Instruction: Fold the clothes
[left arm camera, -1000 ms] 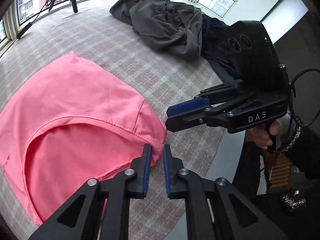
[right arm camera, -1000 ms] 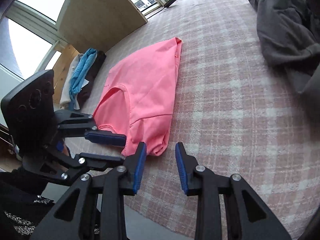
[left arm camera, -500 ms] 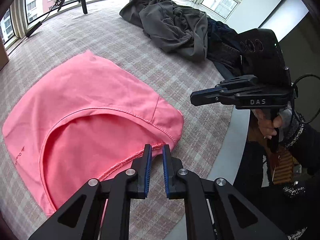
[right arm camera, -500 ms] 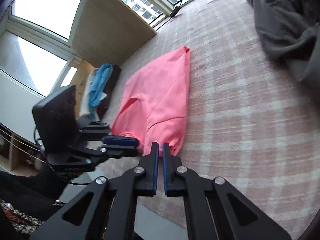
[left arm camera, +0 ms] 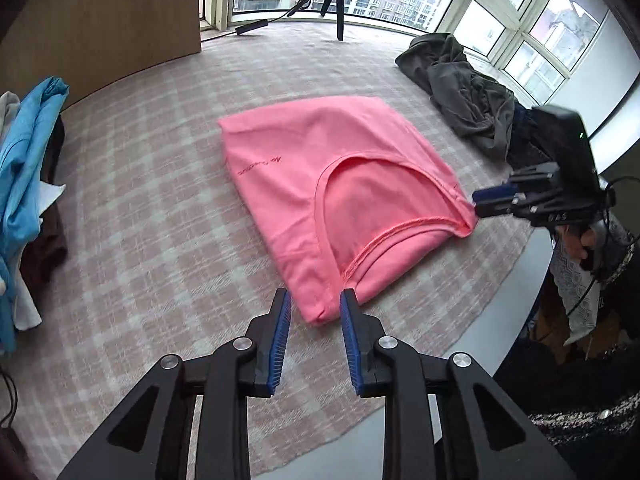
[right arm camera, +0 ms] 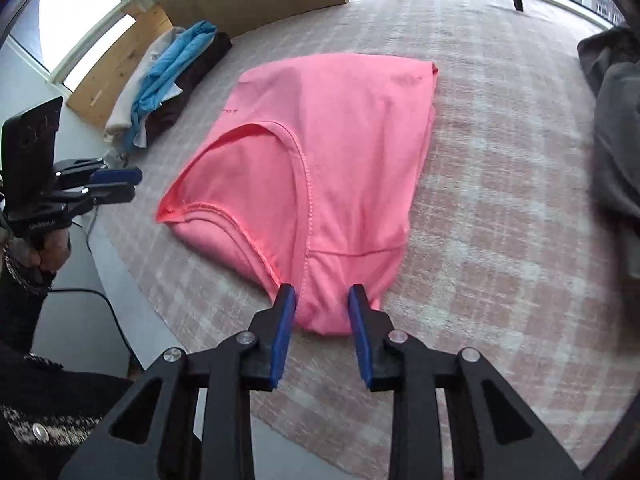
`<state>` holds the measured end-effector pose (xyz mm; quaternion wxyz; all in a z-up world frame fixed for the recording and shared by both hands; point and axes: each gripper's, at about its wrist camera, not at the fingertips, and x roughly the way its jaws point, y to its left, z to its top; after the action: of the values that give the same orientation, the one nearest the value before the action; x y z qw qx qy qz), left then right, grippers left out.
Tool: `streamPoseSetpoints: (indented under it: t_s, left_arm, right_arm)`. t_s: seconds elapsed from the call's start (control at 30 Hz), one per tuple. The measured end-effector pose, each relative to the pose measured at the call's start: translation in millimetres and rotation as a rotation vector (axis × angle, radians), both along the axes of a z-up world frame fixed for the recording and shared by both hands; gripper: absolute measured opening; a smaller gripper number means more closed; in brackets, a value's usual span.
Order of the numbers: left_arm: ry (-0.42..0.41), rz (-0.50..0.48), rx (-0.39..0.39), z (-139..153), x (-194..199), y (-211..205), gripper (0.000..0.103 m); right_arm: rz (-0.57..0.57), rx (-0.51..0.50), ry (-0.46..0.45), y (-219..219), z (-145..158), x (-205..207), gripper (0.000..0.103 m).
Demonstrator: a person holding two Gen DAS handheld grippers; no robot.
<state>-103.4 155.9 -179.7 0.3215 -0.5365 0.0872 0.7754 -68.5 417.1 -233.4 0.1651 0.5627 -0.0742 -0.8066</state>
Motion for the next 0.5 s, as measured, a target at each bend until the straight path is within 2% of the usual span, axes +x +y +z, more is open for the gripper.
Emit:
streamPoseSetpoints:
  t_s: [0.13,0.27,0.33,0.37,0.43,0.47,0.5]
  left_arm:
    - [0.003,-0.016,0.012,-11.8,2.7,-0.3,0.025]
    - [0.016,-0.032,0.069,-15.0,-2.6,12.6,0.025]
    - [-0.023,-0.069,0.095,-24.9,-4.1,20.5,0.028]
    - [-0.054,-0.093,0.096,-32.3,-3.4,23.9,0.029]
    - [-0.091,-0.133,0.041,-44.0,3.5,25.9,0.027]
    - [-0.087,-0.142,0.049,-38.1,6.0,21.5,0.027]
    - [-0.085,-0.144,0.059,-31.4,6.9,16.7,0.027]
  right_arm:
    - [0.031,-0.049,0.083,-12.9,27.3,-17.2,0.028]
    - [0.112,-0.017,0.113,-60.7,21.3,-47.3,0.028]
    - [0.159,0.019,0.126,-83.8,14.7,-59.4,0.029]
    - [0.17,0.035,0.093,-88.5,5.5,-64.2,0.03]
    - [0.188,0.03,-0.023,-85.0,-14.5,-64.5,0.03]
    - [0.203,0.009,-0.072,-81.0,-21.4,-61.6,0.03]
    - [0.195,-0.032,-0.065,-71.9,-14.5,-59.9,0.03]
